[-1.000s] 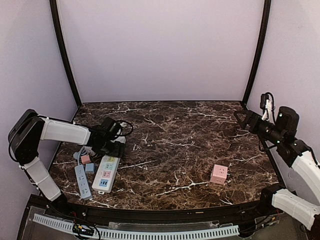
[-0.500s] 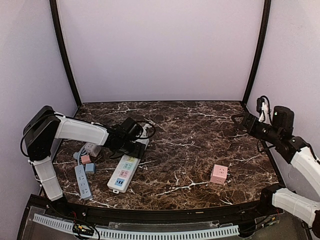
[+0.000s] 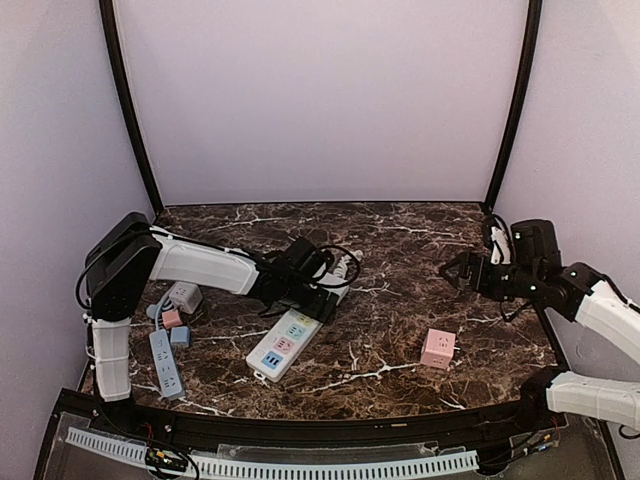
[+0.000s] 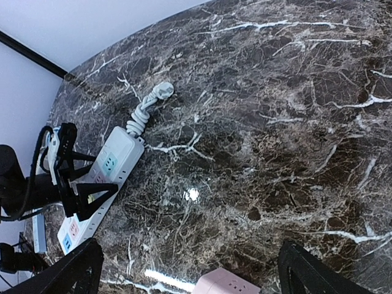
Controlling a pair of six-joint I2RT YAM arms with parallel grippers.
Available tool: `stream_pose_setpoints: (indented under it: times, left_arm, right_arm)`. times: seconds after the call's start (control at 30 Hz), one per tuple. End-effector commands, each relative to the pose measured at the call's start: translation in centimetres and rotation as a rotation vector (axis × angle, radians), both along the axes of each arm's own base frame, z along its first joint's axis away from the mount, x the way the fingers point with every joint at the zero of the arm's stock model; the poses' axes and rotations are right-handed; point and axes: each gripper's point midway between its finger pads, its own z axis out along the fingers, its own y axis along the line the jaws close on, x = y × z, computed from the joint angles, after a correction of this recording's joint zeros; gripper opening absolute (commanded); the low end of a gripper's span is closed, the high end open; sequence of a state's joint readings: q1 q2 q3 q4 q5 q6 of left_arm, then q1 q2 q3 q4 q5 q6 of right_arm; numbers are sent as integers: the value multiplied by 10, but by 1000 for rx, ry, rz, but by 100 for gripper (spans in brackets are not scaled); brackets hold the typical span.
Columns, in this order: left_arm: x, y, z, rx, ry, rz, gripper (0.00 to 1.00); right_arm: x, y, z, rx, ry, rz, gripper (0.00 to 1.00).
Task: Insert the plug
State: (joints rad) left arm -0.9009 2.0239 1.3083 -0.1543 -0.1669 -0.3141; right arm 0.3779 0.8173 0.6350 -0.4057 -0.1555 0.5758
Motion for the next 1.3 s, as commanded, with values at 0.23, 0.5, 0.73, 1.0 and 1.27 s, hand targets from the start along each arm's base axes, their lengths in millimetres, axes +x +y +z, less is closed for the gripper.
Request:
stream_pose_setpoints:
  times: [0.23,0.5,0.73,1.0,1.27]
  left_arm:
    - [-11,-28,42,-129,-53,-174,99]
    - [-22,10,82,-147,-157,-123,99]
    - [-38,47,93,-166,-219,-64,99]
    - [-49,79,96,-152,-303,-43,99]
    - [-54,94,97,-141,-351,-38,98]
  right_arm:
    - [-28,18,-16,-147,135,34,99]
    - [-68,28,-47,-210,333,25,99]
    - [-87,32,-54,-201,431,19,99]
    - [-100,42,-77,-237,514,57,99]
    - [-102,40,-91,-285,543,52,99]
